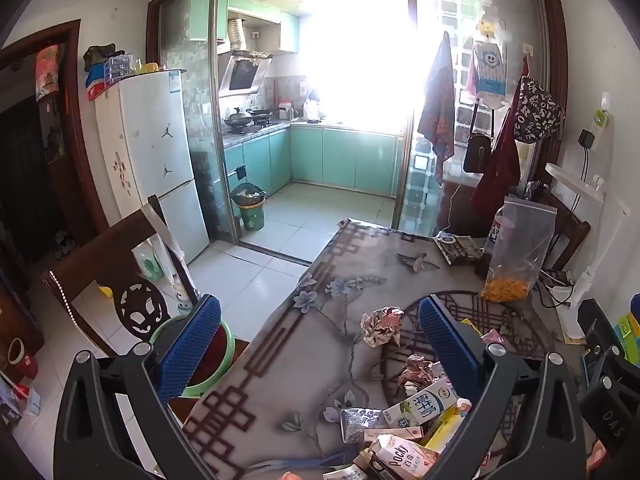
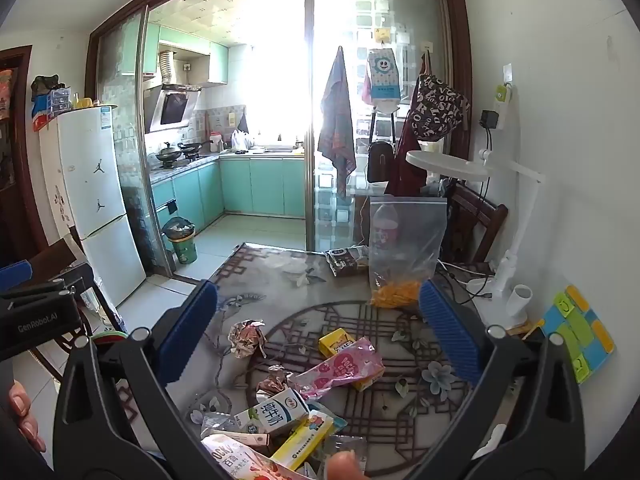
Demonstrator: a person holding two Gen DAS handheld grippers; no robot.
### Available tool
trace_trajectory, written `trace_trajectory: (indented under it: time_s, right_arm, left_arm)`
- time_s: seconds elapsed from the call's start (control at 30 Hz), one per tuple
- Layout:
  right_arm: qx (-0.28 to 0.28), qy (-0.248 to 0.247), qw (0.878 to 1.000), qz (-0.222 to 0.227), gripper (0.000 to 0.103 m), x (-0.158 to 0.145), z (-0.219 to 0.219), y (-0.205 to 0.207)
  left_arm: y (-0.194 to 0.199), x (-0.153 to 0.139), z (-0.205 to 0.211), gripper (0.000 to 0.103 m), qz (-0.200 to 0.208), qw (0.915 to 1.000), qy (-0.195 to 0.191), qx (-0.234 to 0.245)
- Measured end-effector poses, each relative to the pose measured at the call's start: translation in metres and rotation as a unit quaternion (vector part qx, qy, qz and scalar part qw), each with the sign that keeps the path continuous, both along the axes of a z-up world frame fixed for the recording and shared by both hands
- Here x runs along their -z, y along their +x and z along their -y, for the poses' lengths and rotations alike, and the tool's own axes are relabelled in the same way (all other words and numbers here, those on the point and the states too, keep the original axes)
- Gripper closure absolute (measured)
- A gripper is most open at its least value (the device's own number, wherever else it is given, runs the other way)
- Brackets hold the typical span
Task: Collect trash
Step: 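Reach both tools toward the pile of trash on the table, then grasp the white paper cup with left tool while right tool grasps strawberry carton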
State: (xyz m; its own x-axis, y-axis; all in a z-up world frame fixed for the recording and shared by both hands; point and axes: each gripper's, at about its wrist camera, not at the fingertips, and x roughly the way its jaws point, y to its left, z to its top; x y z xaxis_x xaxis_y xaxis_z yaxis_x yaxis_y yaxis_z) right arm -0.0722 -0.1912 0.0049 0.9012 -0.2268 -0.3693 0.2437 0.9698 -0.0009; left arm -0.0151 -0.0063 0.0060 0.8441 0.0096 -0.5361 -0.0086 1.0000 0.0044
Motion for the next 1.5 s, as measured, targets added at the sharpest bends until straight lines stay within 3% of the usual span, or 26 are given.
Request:
trace_trajectory:
  time_s: [0.57,0.77,0.93,0.97,1.07,1.13,1.17,1.27,1.37,1.4,1.5]
  right_arm:
    - [-0.015,-0.011,1.0,-0.007,0.003,0.003,-0.003,0.002]
    - [-0.04,-0.03,0.999,0.012,0.003,0.001,-0.01,-0.004]
    - [-0.071,-0.036,0.997,-0.004,0.003,0.004,-0.013,0.003]
    - [-0.091,-0.035,0.995,-0.025,0.003,0.008,-0.013,0.007]
    - [-0.159,0.006,0.982,-0.104,0.003,0.032,-0.013,0.02]
    - [-0.204,0.02,0.964,-0.17,0.003,0.063,-0.021,0.028]
    - [-0.219,0.014,0.952,-0.213,0.005,0.085,-0.028,0.03]
    - [-0.244,-0.007,0.93,-0.276,0.019,0.14,-0.055,0.024]
    - [-0.249,-0.023,0.91,-0.33,0.021,0.18,-0.07,0.014]
    - [-0.247,-0.042,0.905,-0.344,0.025,0.194,-0.077,0.011]
    - [-0.244,-0.095,0.886,-0.381,0.055,0.219,-0.08,0.012]
  left_arm:
    - [-0.001,0.004,-0.005,0.008,-0.009,0.9999,-0.004,0.0]
    - [0.003,0.007,-0.011,0.008,-0.019,0.9997,-0.011,-0.011]
    - [0.002,0.008,-0.012,0.008,-0.014,0.9998,-0.016,0.006]
    - [0.001,0.009,-0.014,0.008,-0.009,0.9996,-0.022,0.016]
    - [0.0,0.02,-0.02,0.008,-0.002,0.999,-0.024,0.037]
    - [0.004,0.04,-0.023,0.008,-0.024,0.9987,-0.01,0.045]
    - [0.006,0.056,-0.027,0.008,-0.044,0.9979,-0.008,0.048]
    - [0.01,0.101,-0.041,0.008,-0.112,0.9916,-0.027,0.058]
    - [0.006,0.145,-0.054,0.009,-0.173,0.9823,-0.044,0.057]
    - [0.004,0.156,-0.057,0.009,-0.187,0.9791,-0.052,0.061]
    - [-0.008,0.185,-0.061,0.009,-0.219,0.9691,-0.075,0.085]
